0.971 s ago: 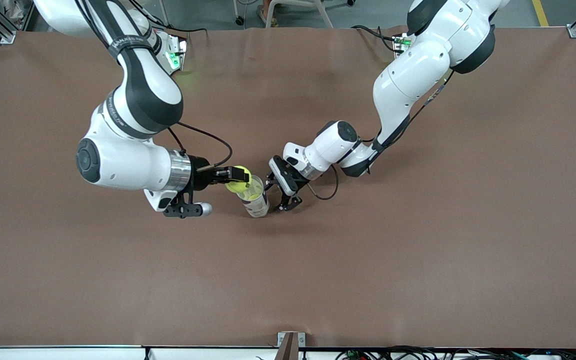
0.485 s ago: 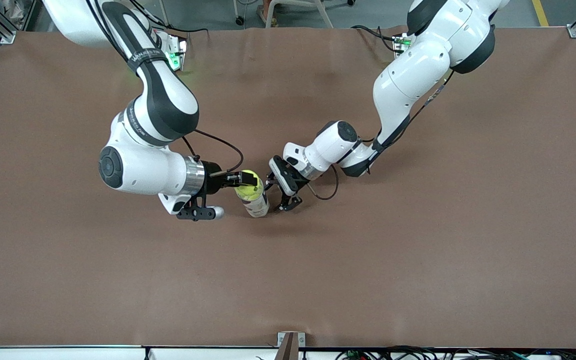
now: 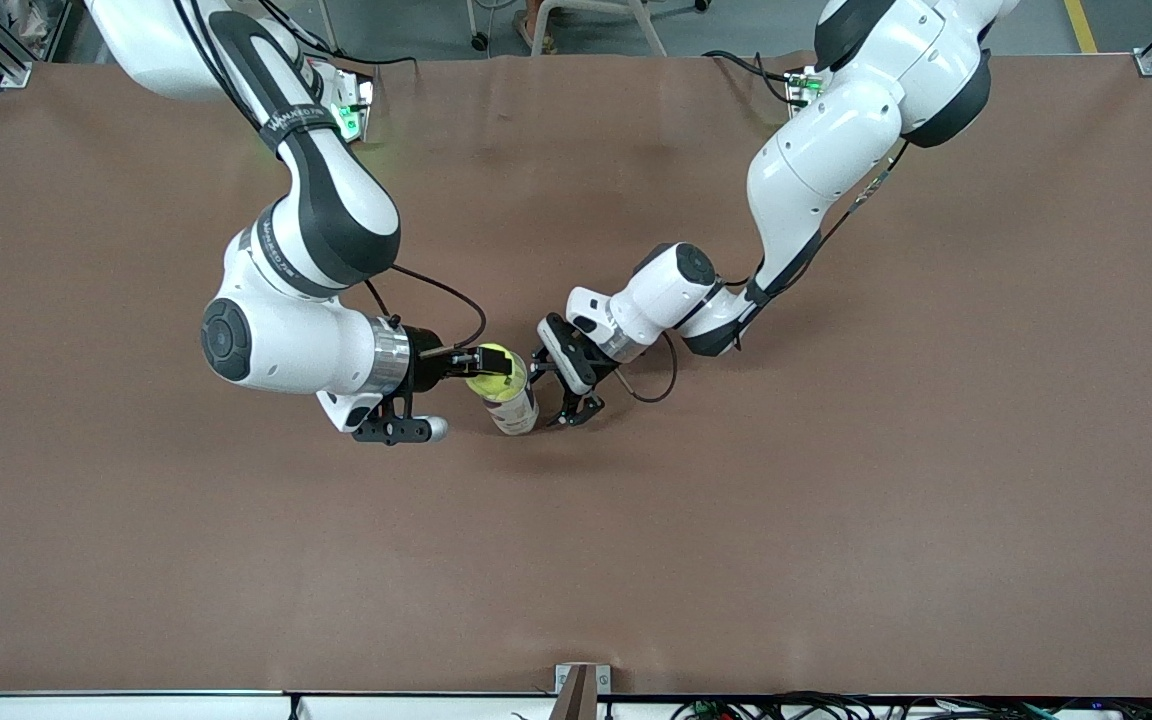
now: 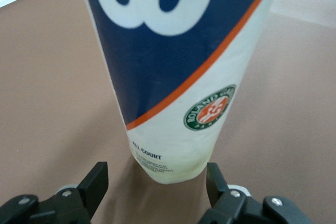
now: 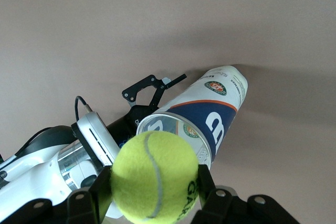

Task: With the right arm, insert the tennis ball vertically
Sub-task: 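Push the ball into the can, open and withdraw the right gripper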

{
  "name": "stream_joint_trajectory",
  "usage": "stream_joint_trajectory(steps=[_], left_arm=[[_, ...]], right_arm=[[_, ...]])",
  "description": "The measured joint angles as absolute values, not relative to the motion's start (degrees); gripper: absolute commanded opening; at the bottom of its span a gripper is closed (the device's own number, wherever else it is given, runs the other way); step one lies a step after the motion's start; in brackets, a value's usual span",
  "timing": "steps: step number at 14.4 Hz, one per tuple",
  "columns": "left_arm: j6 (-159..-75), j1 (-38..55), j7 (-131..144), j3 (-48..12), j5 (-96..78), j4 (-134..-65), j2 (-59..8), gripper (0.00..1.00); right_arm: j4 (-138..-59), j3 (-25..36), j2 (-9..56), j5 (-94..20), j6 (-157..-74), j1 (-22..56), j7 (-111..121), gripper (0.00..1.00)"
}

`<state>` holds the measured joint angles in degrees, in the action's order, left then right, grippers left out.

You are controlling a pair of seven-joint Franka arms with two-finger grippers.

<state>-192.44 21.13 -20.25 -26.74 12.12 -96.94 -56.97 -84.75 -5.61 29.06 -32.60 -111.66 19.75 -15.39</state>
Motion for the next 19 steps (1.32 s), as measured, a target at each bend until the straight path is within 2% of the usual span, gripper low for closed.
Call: stream_joint_trajectory(steps=[1,10,13,19], left_arm=[[-192.44,21.18,-20.25,-26.76,12.12,-96.93,-56.97,0.84],[-192.43,21.27,-20.25,-26.78,12.12,-96.91,-56.98,0.86],[-192.43,21.28,-20.25,-26.78,12.12,-96.92,-56.98,0.86],[-192.42,20.66,-20.25,-26.75,12.12,-97.87,-56.91,0.89]], right_arm=[[-84.75,-5.61,29.06,-32.6,-111.66,19.75,-15.39,1.0],[-84.72,-5.38,29.06,-32.5,-111.66,19.74,-15.38,1.0],[-84.46,-4.41,28.73,-29.11,-111.27,18.69,-15.38,1.0],[-77.59,-3.71,25.92,-17.08,-96.11,7.96,-15.05,1.0]])
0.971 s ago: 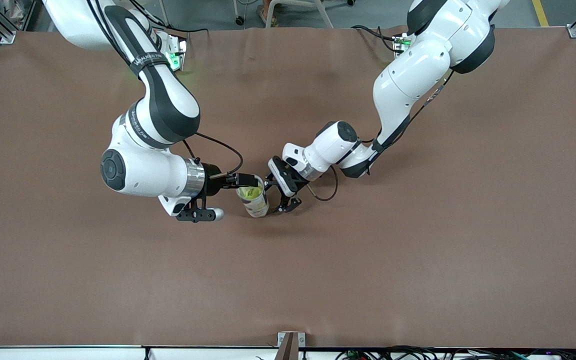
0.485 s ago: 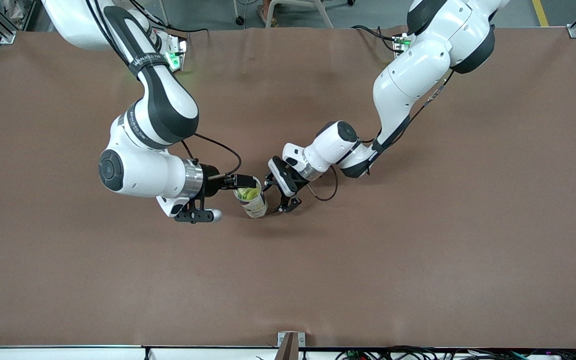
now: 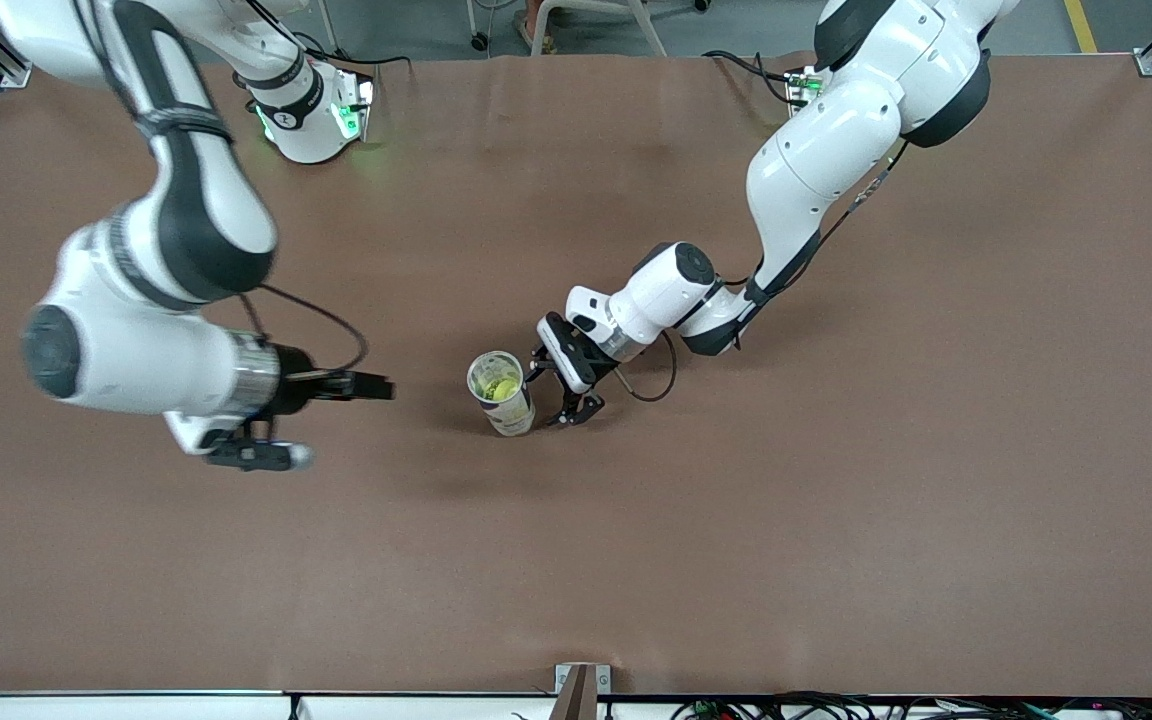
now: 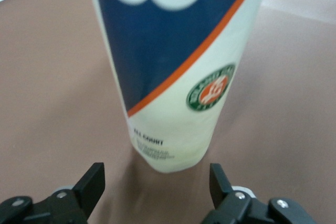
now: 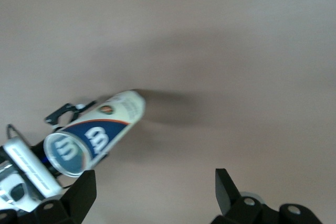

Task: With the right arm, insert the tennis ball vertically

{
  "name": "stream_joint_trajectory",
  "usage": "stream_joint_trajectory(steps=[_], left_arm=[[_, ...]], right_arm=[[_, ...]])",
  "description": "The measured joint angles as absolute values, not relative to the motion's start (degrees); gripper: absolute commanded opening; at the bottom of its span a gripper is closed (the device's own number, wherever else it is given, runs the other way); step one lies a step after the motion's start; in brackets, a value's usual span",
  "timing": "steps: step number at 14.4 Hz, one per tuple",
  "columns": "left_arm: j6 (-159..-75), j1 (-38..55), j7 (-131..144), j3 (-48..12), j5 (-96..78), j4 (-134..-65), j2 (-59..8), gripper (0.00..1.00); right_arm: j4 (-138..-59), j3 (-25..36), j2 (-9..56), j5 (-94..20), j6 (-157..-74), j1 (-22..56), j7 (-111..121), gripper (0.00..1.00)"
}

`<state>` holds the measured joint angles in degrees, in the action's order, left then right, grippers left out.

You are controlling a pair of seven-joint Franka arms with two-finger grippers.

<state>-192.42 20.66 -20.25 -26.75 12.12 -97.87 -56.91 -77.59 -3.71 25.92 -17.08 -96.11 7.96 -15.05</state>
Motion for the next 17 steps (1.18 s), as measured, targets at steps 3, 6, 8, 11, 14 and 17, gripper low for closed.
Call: stream_joint_trajectory(steps=[3,6,8,11,14,17], left_arm=[[-189.3,18.25,-20.25,-26.79,12.12,-98.82,-55.04,0.89],[-178.95,14.3,-20.25,-27.0,12.12,-98.66,-50.34,0.89],[-170.75,10.58,-20.25,-27.74,12.12,-97.93,-47.25,0.89],[-154.59,4.37,-20.23,-30.87,12.12,-93.16,-44.79,0.89],[-138.37,-1.13,-20.2,-33.54,12.11,-85.67,-44.26,0.89],[-126.05,-4.56,-20.11,-33.9,12.06,-80.27,-43.58,0.89]], right_arm=[[-73.45,-3.67,25.35,-10.78,-89.9,5.07,-15.05,1.0],[-71.96,-3.54,23.87,-8.24,-88.36,1.16,-14.31,1.0],[-71.78,-3.46,22.64,-7.41,-88.02,-2.66,-10.33,1.0],[-71.68,-1.3,21.49,-6.81,-87.99,-6.35,-1.48,1.0],[-71.6,3.25,19.36,-6.17,-87.99,-6.29,5.01,1.0],[-71.56,7.56,15.99,-3.5,-88.03,-2.34,5.74,1.0]])
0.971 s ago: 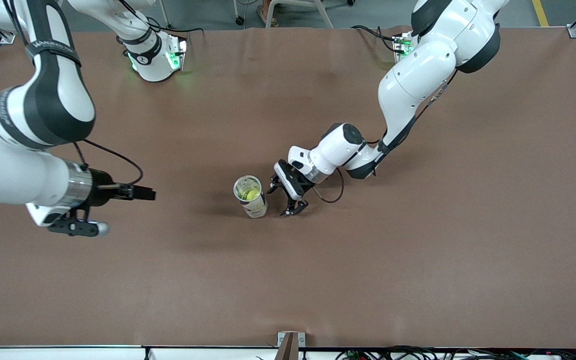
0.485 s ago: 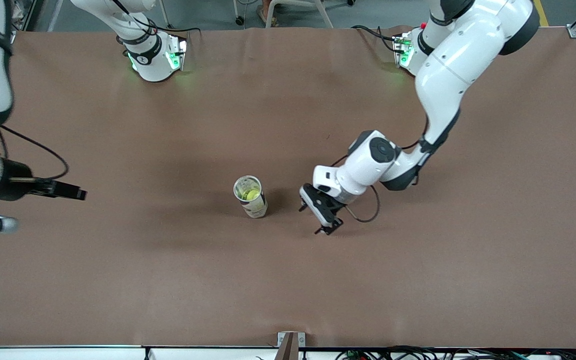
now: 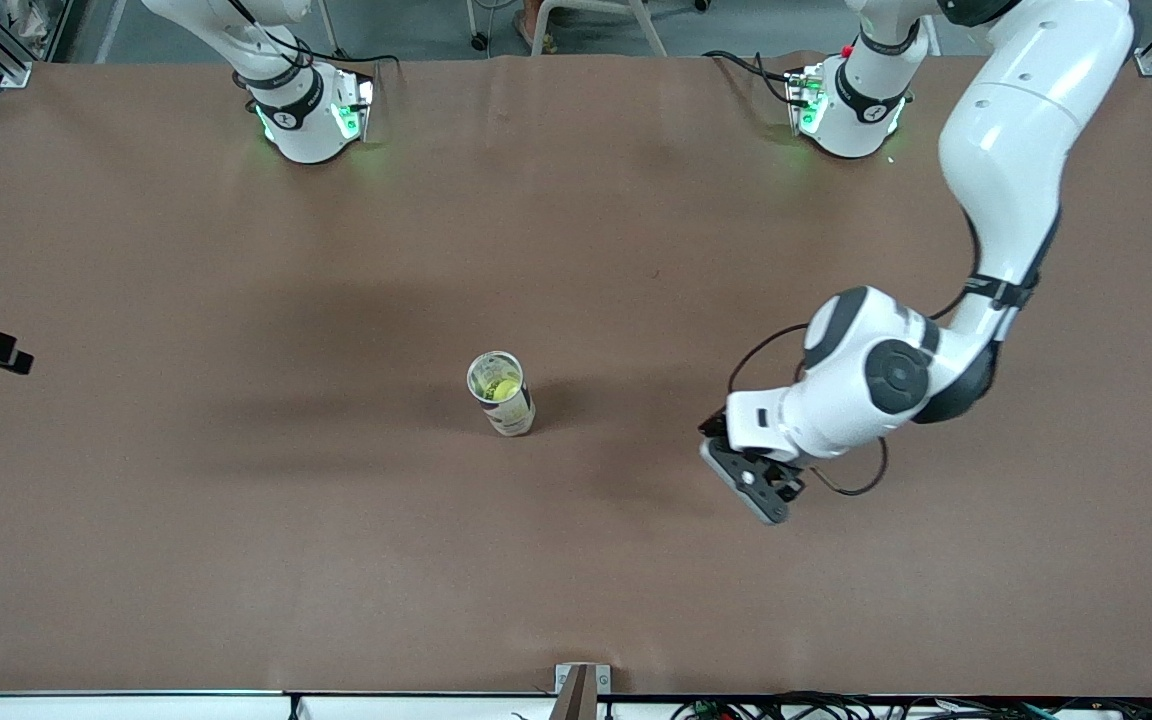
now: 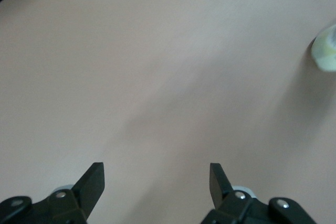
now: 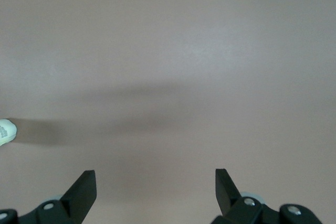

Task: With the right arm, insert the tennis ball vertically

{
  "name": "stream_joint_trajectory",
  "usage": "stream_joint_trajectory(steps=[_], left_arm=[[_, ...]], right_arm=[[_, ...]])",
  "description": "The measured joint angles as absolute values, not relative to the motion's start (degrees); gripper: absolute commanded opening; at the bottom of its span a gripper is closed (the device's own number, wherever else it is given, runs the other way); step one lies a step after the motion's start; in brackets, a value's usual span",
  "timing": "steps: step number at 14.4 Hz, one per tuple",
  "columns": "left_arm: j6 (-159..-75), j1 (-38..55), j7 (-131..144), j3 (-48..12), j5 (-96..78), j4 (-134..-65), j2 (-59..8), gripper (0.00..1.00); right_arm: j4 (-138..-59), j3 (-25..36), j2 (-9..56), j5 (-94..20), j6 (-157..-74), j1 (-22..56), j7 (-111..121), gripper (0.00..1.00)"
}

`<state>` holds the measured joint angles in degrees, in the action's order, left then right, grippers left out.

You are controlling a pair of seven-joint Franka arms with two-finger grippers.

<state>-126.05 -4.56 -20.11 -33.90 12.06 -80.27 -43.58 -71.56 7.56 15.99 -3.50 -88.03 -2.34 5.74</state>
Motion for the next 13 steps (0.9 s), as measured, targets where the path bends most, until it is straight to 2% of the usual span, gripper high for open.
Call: stream_joint_trajectory(steps=[3,7,11,13], left_arm=[[-117.67,-6.79,-18.42,-34.05,12.02,-78.0,-40.45,0.93],[-107.46,-10.98,-12.96,-34.13,10.26,-77.64,-32.69,0.92],[-100.69,-16.14,-12.46,-34.14,7.58,-77.61,-26.18,0.93],[-96.81,-17.38,-10.3,-34.13,6.62,-77.57,-23.25,0.94]], right_arm=[[-72.13,8.93,12.7,-2.89,-89.17,0.22,5.36,1.0],[-79.29,8.73,7.75,-2.83,-94.47,0.0,5.38,1.0],[-82.07,0.66,5.87,0.07,-95.2,-6.82,5.39,1.0],[-82.27,0.53,5.67,0.4,-95.19,-6.94,5.38,1.0]])
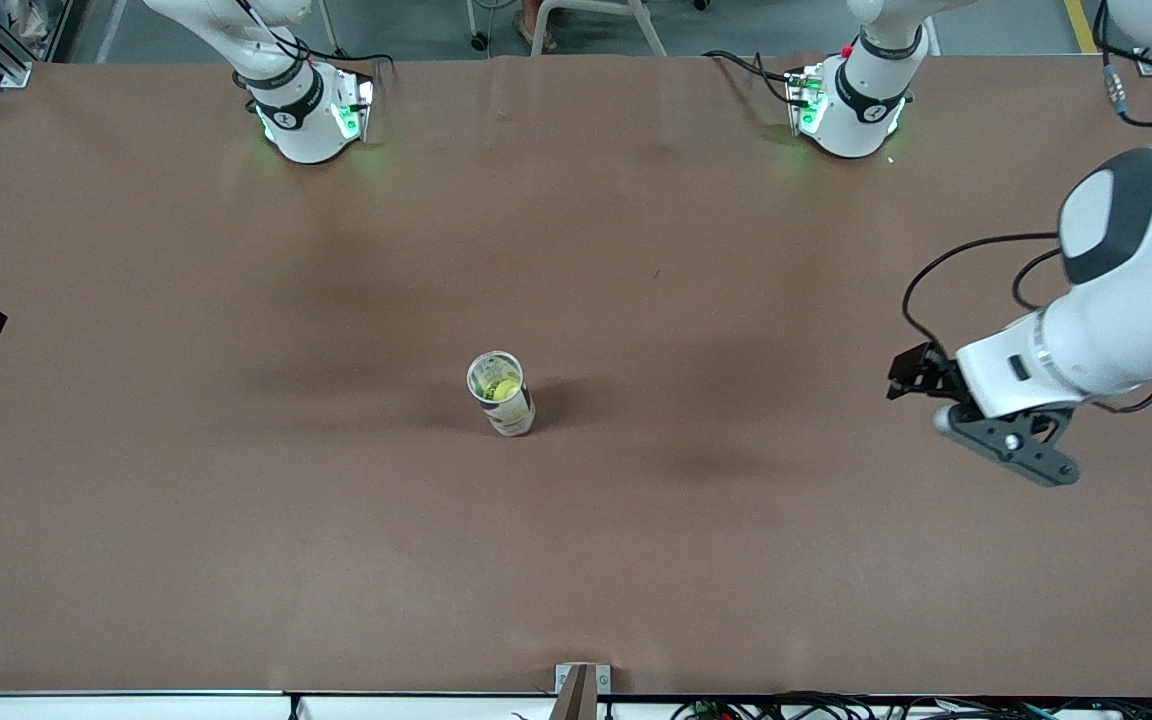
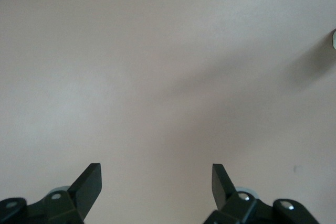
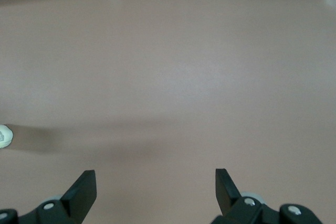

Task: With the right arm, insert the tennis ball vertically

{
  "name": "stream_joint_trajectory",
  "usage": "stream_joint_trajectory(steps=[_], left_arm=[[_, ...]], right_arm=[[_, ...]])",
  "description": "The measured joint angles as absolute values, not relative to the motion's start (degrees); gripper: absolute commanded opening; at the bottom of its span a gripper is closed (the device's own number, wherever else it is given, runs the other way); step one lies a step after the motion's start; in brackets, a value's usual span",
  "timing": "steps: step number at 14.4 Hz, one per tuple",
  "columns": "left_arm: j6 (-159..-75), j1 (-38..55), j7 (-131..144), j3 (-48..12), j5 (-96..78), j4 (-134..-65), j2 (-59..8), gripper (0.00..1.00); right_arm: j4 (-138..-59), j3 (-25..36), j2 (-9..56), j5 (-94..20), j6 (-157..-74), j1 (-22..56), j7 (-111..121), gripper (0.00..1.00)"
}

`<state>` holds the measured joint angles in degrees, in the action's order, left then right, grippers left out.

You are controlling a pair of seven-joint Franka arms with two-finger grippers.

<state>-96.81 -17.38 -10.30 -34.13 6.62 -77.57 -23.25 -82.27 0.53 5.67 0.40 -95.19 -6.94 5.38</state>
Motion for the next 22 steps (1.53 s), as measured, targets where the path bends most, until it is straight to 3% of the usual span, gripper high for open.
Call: stream_joint_trajectory(steps=[6,7,11,15,18,22], left_arm=[[-86.89,-16.38,4.01,-34.26,6.62,-77.75,-12.66,0.99],[-86.02,-14.97,4.48,-32.53,6.62,-77.97,-11.17,0.99],[-84.44,-2.57,1.85,-15.32,6.56,-78.43,-7.96,1.0],[-84.43,2.48,0.01,-6.26,6.45,-78.47,-7.23,1.0],[-84.11,5.34,3.43,-2.1,6.1,-79.69,-5.61,1.0],[-84.73,3.18,6.67,-1.28,1.79,-81.65,-3.77,1.0]], right_arm=[[-84.21,1.61,4.65,0.4,-95.11,-6.02,2.59,1.0],[-84.98,1.67,4.21,0.4,-95.13,-6.02,2.52,1.0],[-89.65,1.82,1.01,0.4,-96.45,-5.97,2.48,1.0],[-94.78,1.84,-2.15,0.4,-98.41,-5.72,2.47,1.0],[-96.03,1.88,-3.05,0.4,-98.07,-5.71,2.47,1.0],[-95.99,1.77,-3.62,0.4,-97.12,-5.46,2.49,1.0]])
